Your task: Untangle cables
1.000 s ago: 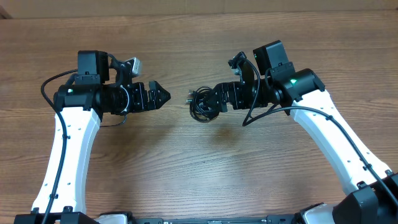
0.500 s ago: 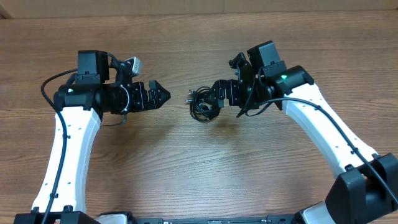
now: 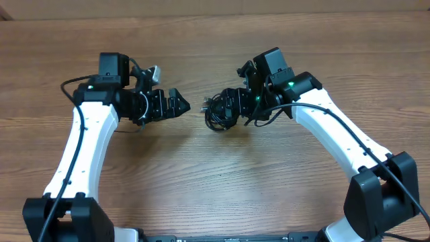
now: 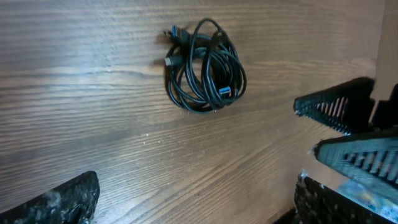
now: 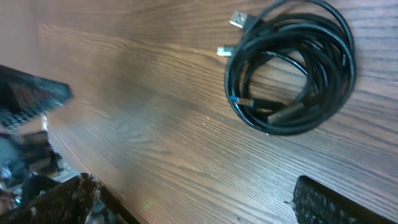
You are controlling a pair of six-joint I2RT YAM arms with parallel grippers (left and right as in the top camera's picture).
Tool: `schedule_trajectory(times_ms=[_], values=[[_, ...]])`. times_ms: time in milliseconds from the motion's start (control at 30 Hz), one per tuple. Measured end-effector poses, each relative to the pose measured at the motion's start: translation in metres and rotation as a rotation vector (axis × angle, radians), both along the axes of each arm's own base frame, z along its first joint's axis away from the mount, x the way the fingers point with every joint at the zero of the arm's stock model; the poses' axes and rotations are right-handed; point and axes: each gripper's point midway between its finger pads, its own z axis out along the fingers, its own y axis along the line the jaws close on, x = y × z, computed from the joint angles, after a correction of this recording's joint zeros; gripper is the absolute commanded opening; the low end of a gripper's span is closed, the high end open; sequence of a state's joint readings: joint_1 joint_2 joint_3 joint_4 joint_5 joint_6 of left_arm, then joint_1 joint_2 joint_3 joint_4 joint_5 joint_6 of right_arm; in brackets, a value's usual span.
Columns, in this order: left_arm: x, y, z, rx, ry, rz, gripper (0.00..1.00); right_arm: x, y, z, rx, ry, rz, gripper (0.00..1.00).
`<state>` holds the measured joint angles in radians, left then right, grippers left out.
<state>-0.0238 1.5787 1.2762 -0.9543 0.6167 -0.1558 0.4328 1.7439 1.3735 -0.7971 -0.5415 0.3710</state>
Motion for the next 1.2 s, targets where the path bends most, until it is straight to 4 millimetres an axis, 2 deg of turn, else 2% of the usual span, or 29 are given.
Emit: schedule_trajectory(times_ms=[200, 333, 500, 667, 833, 1000, 1033, 1133, 1200], values=[[0.002, -0.008, -0.02, 0.001, 0.051, -0.023, 1.0, 0.005, 0.023, 0.007, 0.027, -0.049, -0.017, 1.0], [0.002, -0.009, -0.037, 0.004, 0.107, -0.022, 0.99, -0.006, 0.048, -0.007, -0.009, -0.06, 0.023, 1.0], [0.003, -0.002, -0.052, 0.039, 0.15, -0.003, 1.0, -0.001, 0.053, -0.019, -0.067, -0.099, 0.009, 1.0], [0.002, 0.001, -0.055, 0.059, 0.164, 0.013, 1.0, 0.01, 0.049, -0.022, -0.133, -0.162, -0.032, 1.0], [-0.006, 0.03, -0.067, 0.17, 0.27, 0.159, 1.0, 0.019, 0.038, -0.026, -0.204, -0.207, -0.079, 1.0], [-0.006, 0.071, -0.072, 0.206, 0.328, 0.314, 1.0, 0.03, 0.03, -0.026, -0.251, -0.252, -0.12, 0.99], [-0.006, 0.076, -0.072, 0.208, 0.332, 0.329, 1.0, 0.031, 0.03, -0.025, -0.252, -0.257, -0.124, 0.96], [-0.007, 0.087, -0.073, 0.209, 0.349, 0.376, 0.99, 0.035, 0.029, -0.023, -0.251, -0.273, -0.14, 0.68], [-0.007, 0.087, -0.073, 0.21, 0.35, 0.377, 1.0, 0.037, 0.031, -0.023, -0.249, -0.283, -0.139, 0.63]])
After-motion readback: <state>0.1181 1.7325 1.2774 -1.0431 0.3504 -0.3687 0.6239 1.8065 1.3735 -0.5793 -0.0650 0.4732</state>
